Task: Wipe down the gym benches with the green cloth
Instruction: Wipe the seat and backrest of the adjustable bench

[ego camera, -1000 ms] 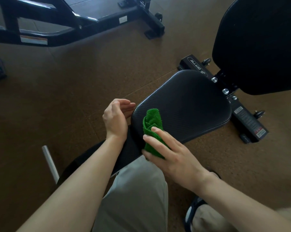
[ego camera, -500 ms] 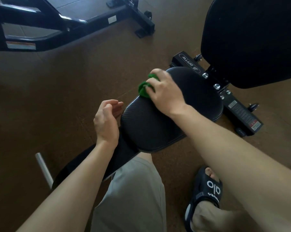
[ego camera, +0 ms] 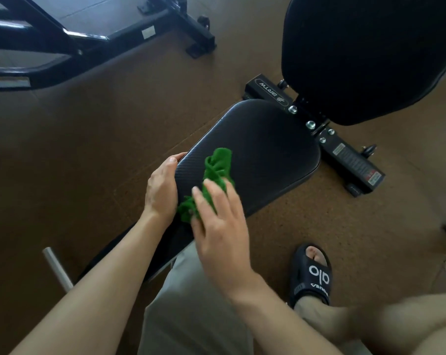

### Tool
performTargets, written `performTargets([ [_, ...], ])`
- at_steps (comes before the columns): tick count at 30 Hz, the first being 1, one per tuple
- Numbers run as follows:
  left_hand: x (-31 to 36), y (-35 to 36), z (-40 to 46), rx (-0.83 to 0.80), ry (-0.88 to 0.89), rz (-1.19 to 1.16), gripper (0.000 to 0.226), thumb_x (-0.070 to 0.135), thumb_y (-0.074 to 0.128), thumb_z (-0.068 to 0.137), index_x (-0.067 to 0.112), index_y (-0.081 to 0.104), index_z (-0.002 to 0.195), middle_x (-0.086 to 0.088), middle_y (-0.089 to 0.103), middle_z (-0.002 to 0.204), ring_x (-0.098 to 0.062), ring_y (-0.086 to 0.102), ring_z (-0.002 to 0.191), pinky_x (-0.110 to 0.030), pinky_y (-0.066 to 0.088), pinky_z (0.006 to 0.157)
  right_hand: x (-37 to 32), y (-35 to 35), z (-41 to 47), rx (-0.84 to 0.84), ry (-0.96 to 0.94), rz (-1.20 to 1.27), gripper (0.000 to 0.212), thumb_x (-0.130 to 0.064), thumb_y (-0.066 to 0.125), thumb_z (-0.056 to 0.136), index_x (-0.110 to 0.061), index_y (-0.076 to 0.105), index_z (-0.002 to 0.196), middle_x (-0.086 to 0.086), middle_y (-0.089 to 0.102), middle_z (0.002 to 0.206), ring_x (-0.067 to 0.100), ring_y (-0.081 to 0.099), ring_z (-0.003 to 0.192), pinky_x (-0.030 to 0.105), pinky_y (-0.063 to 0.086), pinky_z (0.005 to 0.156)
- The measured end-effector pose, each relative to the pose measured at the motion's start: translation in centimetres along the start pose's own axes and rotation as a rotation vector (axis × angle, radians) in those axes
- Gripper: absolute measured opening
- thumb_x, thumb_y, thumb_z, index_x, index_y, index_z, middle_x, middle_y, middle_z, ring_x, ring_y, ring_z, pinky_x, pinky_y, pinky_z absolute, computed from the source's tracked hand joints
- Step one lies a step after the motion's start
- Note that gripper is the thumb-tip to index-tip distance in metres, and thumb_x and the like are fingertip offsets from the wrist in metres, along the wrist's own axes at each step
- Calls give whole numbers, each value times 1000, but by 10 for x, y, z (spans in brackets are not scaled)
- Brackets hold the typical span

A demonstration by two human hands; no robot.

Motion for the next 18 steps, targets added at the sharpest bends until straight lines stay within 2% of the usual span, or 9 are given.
performTargets([
  [3,-2,-1,0,-7,-5,6,44,53,39,94,40,78,111,1,78,112,-27,70,112,-61,50,103,0,0,-2,-62,-172,-52,43,-25,54,105,-13,58,146,9,50,153,33,37,148,45,31,123],
  [5,2,-3,-2,23,17,46,45,53,36,94,44,77,110,8,77,112,-20,69,112,-58,50,103,32,-11,4,-52,-198,-101,42,-23,57,104,-11,60,144,12,51,151,36,40,146,45,32,123],
  [9,8,-4,-8,45,30,109,47,55,32,94,51,75,110,18,74,114,-9,65,113,-52,50,104,130,-51,40,142,201,-167,42,-20,54,102,-5,60,141,16,50,149,35,43,143,50,39,118],
  [11,9,-3,-9,38,36,116,45,54,32,94,52,75,109,18,75,113,-9,66,112,-53,50,103,137,-55,40,187,305,-156,41,-18,54,102,-3,60,140,17,49,148,34,43,142,49,39,117],
  [14,8,-3,-8,51,49,108,46,53,33,94,50,76,110,16,75,112,-11,66,111,-54,51,101,74,-31,6,175,225,-39,43,-19,53,102,-6,60,142,15,47,151,36,37,146,51,30,123],
  [16,8,-4,-7,60,59,102,44,52,35,94,51,76,108,15,76,111,-13,67,111,-55,50,101,32,-13,-23,75,81,35,45,-22,53,103,-9,57,145,11,45,154,33,31,151,44,27,126],
  [18,6,-4,-6,55,58,88,43,52,36,93,51,76,109,15,76,112,-14,68,113,-55,50,103,28,-12,-24,12,-90,11,43,-23,55,104,-10,58,145,10,47,154,31,33,151,41,28,125],
])
Point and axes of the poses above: each hand's wrist, its own z-axis towards the middle knuckle, its own y-axis out of the palm, x = y × z, the point moved 8 cm from there along z, towards the middle knuckle
